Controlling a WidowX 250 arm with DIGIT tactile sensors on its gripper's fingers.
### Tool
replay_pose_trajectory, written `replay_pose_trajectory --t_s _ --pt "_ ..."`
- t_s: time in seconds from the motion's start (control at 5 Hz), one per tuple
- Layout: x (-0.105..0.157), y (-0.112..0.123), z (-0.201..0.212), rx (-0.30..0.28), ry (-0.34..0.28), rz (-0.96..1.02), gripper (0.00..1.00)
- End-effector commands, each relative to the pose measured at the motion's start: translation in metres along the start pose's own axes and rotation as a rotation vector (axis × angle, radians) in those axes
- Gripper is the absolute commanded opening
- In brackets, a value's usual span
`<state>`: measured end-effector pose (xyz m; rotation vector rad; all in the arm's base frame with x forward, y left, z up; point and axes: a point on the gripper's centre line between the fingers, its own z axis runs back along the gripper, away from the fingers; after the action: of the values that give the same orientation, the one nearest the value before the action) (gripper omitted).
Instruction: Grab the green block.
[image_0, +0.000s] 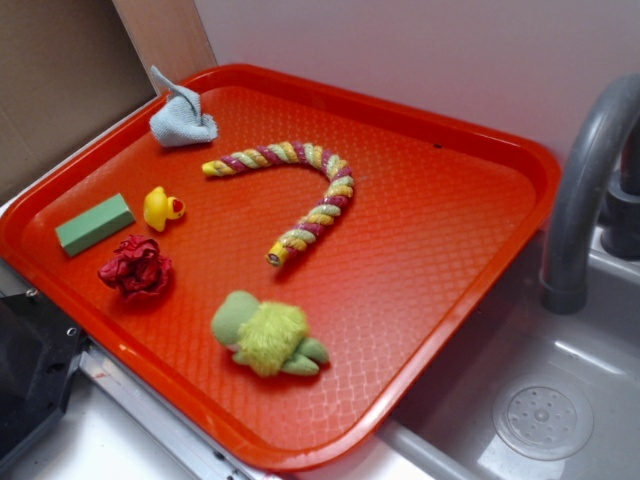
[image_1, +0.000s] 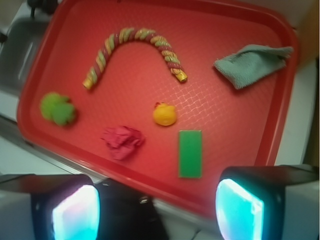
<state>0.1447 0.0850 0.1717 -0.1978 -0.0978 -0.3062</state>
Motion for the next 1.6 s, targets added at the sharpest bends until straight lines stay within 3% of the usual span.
replay_pose_trajectory --t_s 0.0,0.2,0.6,1.2,1.4 --pt "0.009 0.001 -0.023 0.042 0.026 -0.054 1.0" --pt "0.008 0.002 -0.036 0.091 0.073 0.0 1.0" --pt "0.0 0.026 -0.062 0.182 0.151 0.058 1.0" --pt "-0.015 0.019 -0.113 0.229 0.249 0.011 1.0" --pt "-0.019 0.024 -0.125 0.275 0.291 0.045 1.0"
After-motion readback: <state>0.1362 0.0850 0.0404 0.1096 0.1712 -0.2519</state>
